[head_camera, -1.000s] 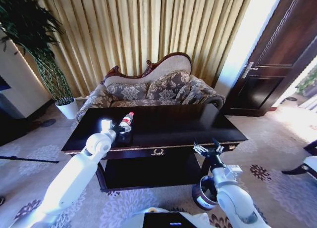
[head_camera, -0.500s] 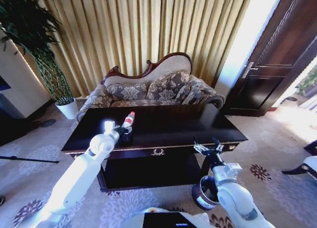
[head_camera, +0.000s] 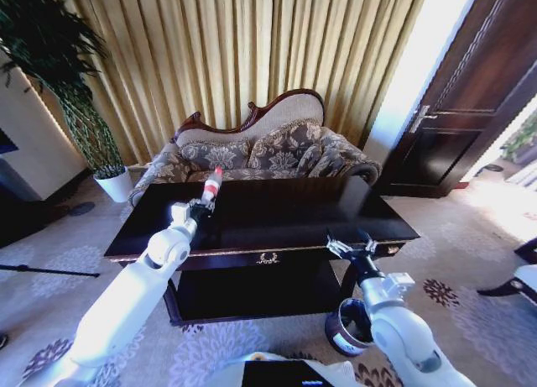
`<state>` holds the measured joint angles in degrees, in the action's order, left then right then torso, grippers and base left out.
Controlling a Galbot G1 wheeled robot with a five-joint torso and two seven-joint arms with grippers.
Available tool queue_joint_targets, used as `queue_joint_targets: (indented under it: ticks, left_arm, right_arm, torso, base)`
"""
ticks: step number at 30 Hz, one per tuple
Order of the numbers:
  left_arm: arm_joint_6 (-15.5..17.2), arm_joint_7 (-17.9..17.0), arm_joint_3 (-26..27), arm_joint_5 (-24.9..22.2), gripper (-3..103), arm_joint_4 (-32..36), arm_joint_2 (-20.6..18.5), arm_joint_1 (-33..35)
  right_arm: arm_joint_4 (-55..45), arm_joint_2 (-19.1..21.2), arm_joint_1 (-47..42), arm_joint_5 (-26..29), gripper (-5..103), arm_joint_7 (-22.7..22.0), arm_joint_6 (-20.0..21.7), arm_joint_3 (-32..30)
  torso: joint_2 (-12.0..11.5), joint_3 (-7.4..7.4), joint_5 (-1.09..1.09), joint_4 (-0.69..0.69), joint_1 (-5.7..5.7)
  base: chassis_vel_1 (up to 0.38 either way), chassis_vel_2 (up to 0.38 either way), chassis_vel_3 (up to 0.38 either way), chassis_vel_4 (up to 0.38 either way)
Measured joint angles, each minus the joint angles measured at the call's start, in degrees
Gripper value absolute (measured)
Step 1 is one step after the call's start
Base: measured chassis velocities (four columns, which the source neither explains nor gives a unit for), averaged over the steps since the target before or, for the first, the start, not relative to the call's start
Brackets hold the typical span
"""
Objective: Move to the front of the table and place the trash on the table into the trash bin.
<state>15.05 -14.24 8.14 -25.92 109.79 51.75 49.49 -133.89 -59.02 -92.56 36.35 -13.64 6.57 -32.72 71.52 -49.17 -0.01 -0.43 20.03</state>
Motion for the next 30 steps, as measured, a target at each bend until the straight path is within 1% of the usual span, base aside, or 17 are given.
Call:
queue_joint_targets:
  ticks: [2,4,5,6,7,8,9,10,12,15,16,19,21,23,25,28,30]
  left_arm:
    - [-5.0,1.7,-0.5,4.5,32,-0.2,-1.1,-0.3]
    - [-11.2,3.0,-1.6,10.5,32,-0.3,-3.1,-0.9]
    - [-11.2,3.0,-1.6,10.5,32,-0.3,-3.1,-0.9]
    - [-14.1,3.3,-2.2,13.1,32,-0.5,-4.0,-1.2]
    - [-15.6,3.4,-2.5,14.4,32,-0.6,-4.4,-1.4]
    - [-20.1,3.5,-3.6,18.2,32,-1.1,-5.4,-2.2]
    - [-22.4,3.6,-4.3,20.5,32,-1.5,-5.9,-2.7]
    - [-22.4,3.6,-4.3,20.5,32,-1.5,-5.9,-2.7]
    - [-26.2,3.4,-6.2,24.1,32,-1.7,-7.2,-3.8]
    - [-27.8,3.1,-9.9,26.5,32,-0.1,-9.0,-5.4]
    - [-27.8,3.1,-9.9,26.5,32,-0.1,-9.0,-5.4]
    - [-29.0,2.9,-14.3,29.0,32,0.9,-9.7,-7.7]
    - [-29.3,2.9,-15.9,30.1,32,0.9,-9.7,-8.6]
    - [-28.8,2.9,-19.1,30.7,32,1.1,-9.3,-10.6]
    - [-28.7,2.9,-20.0,30.7,32,1.1,-9.3,-11.4]
    - [-28.0,2.9,-24.5,30.7,32,1.3,-9.0,-15.3]
    - [-27.7,2.9,-25.6,30.6,32,1.4,-8.9,-16.3]
  right_arm:
    - [-1.2,3.1,2.1,4.9,100,0.0,0.1,1.4]
    - [-2.8,6.9,5.5,11.5,100,0.0,0.2,3.4]
    - [-2.8,6.9,5.5,11.5,100,0.0,0.2,3.4]
    - [-3.4,8.5,7.0,14.7,100,0.1,0.2,4.3]
    - [-3.7,9.2,7.8,16.1,100,0.1,0.2,4.7]
    - [-4.3,10.7,9.8,19.8,100,0.6,0.3,5.7]
    - [-4.6,11.6,11.1,22.2,100,1.4,0.3,6.1]
    - [-4.6,11.6,11.1,22.2,100,1.4,0.3,6.1]
    - [-4.6,12.8,14.2,26.4,100,3.0,0.6,7.3]
    - [-3.6,13.5,19.1,30.9,100,4.4,0.7,9.4]
    - [-3.6,13.5,19.1,30.9,100,4.4,0.7,9.4]
    - [-2.0,13.6,23.0,32.4,100,5.9,1.5,11.0]
    - [-1.2,13.4,24.5,32.4,100,6.3,2.0,11.8]
    - [0.4,12.8,27.6,32.4,100,6.5,2.8,13.4]
    - [0.8,12.7,28.4,32.4,100,6.5,2.9,13.9]
    - [3.1,11.9,32.6,32.8,100,6.5,3.5,15.6]
    - [3.9,11.5,33.7,32.8,100,6.5,3.6,16.0]
  torso:
    - [0.0,0.0,0.0,0.0,0.0]
    - [0.0,0.0,0.01,0.0,0.0]
    - [0.0,0.0,0.01,0.0,0.0]
    - [0.0,0.0,0.0,0.02,0.0]
    - [0.0,0.0,0.0,0.02,0.0]
    - [0.0,0.0,0.0,0.02,0.0]
    - [0.0,0.0,0.0,0.0,0.0]
    - [0.0,0.0,0.0,0.0,0.0]
    - [0.0,0.0,-0.01,-0.02,0.0]
    - [0.0,0.0,0.01,0.02,0.0]
    - [0.0,0.0,0.01,0.02,0.0]
    - [0.0,0.0,0.0,0.0,0.0]
    - [0.0,0.0,0.0,-0.01,0.0]
    - [0.0,-0.01,-0.01,0.0,0.0]
    - [0.0,-0.01,0.0,0.01,0.0]
    - [0.0,0.0,0.0,-0.01,0.0]
    - [0.0,-0.01,0.01,-0.01,0.0]
  base:
    - [0.0,0.0,0.0,0.0]
    - [0.0,0.0,0.0,0.0]
    - [0.0,0.0,0.0,0.0]
    - [0.0,0.0,0.0,0.0]
    - [0.0,0.0,0.0,0.0]
    - [0.0,0.0,0.0,0.0]
    - [0.0,0.0,0.0,0.0]
    - [0.0,0.0,0.0,0.0]
    - [0.0,0.0,0.0,0.0]
    - [0.0,0.0,0.0,0.0]
    - [0.0,0.0,0.0,0.0]
    - [0.0,0.0,0.0,0.0]
    - [0.0,0.0,0.0,0.0]
    - [0.0,0.0,0.0,0.0]
    - [0.0,0.0,0.0,0.0]
    - [0.0,0.0,0.0,0.0]
    - [0.0,0.0,0.0,0.0]
